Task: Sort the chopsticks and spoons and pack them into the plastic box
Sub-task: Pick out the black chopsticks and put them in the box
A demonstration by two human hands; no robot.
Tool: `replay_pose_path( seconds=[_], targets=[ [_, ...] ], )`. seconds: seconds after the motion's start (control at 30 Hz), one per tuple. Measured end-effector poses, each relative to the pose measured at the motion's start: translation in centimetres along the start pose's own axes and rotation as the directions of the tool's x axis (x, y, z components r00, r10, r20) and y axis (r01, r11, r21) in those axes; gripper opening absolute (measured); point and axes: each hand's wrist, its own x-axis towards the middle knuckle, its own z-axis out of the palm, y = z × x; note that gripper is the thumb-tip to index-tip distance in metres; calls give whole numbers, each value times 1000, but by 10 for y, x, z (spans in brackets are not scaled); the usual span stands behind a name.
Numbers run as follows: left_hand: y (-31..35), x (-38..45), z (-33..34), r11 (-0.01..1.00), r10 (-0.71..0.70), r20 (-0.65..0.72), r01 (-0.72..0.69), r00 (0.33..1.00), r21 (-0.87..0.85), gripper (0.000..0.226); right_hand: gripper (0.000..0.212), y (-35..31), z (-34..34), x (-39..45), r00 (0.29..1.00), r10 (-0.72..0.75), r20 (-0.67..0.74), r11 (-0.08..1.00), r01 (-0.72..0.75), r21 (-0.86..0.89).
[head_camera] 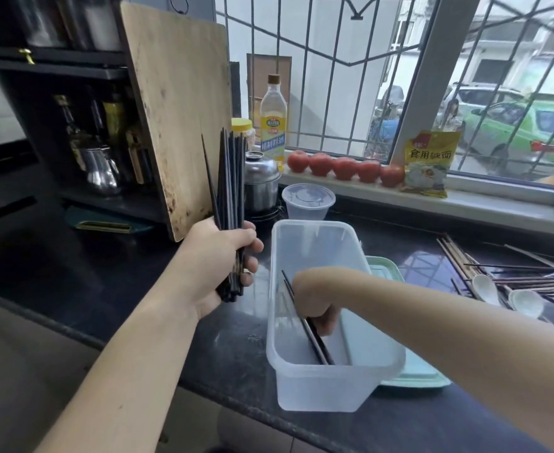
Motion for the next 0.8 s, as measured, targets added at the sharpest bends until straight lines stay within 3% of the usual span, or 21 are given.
replay_pose_path(
  seconds=[0.1, 0.2, 0.27, 0.37, 0.43, 0.5, 0.6, 0.7, 0.77, 0.8],
  targets=[
    [-3, -4, 2, 1000, -20, 44, 21, 999, -8, 6, 35, 1, 2, 16, 986, 109, 124, 986, -91, -143],
    [-6, -7, 0, 999, -48, 68, 49, 997, -11, 9, 30, 1, -23, 1, 996, 54, -67, 994, -60, -88],
    [-6, -9, -1, 998, -61, 103, 64, 993, -25, 11, 25, 5, -45, -20, 976, -29, -214, 984, 65, 165],
    [-2, -12, 8, 997, -48, 184, 59, 982, -54, 15, 29, 9, -65, -54, 923, -141, -358, 712, 346, 611],
    [2, -14, 17, 996, -34, 243, 53, 969, -73, 18, 32, 9, -67, -69, 896, -215, -388, 542, 440, 716],
    [5, -16, 26, 995, -29, 291, 55, 956, -81, 19, 31, 8, -63, -74, 870, -222, -441, 487, 491, 722],
    [7, -16, 33, 999, -7, 279, 18, 960, -37, 19, 31, 7, -63, -76, 832, -124, -541, 508, 522, 686],
    [4, -13, 26, 1000, 1, 166, -4, 986, 16, 12, 23, 9, -73, -78, 741, 36, -671, 476, 578, 663],
    [-1, -8, 14, 997, 21, 60, -26, 998, 68, 5, 24, 15, -79, -77, 707, 64, -705, 639, 513, 573],
    [-2, -5, 8, 995, 37, 14, -38, 999, 87, 3, 28, 15, -77, -73, 759, 24, -651, 765, 405, 501]
  ],
)
